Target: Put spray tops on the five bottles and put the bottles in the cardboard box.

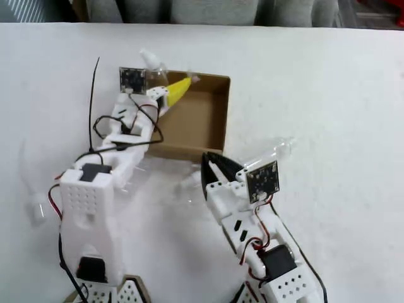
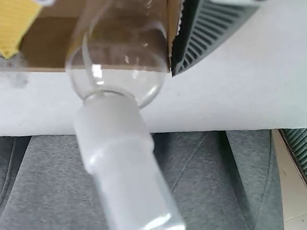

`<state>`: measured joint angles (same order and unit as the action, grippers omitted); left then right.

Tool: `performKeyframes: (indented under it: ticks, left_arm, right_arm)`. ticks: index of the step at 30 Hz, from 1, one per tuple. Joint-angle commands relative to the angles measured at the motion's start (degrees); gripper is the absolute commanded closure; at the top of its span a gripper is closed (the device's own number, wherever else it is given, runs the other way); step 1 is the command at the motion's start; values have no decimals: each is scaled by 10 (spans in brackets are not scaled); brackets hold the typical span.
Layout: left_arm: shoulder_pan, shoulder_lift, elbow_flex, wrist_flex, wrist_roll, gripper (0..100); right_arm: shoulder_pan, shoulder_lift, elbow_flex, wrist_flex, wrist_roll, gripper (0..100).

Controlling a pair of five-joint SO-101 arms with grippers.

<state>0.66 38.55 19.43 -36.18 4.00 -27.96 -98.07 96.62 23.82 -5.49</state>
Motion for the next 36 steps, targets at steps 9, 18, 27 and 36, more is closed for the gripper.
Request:
performKeyframes:
  ticks: [9, 18, 27, 36]
  left_arm:
    - [-1, -216, 126, 81, -4, 555]
    - [-5, -422, 219, 307, -4, 555]
    - [-7, -666, 265, 606, -4, 555]
    - [-78, -844, 265, 815, -3, 568]
  right_arm:
    - [-1, -5, 4, 1, 1, 983]
    - [-1, -5, 4, 1, 1, 983]
    - [-1, -2, 4, 2, 1, 983]
    - [-1, -1, 4, 2, -1, 983]
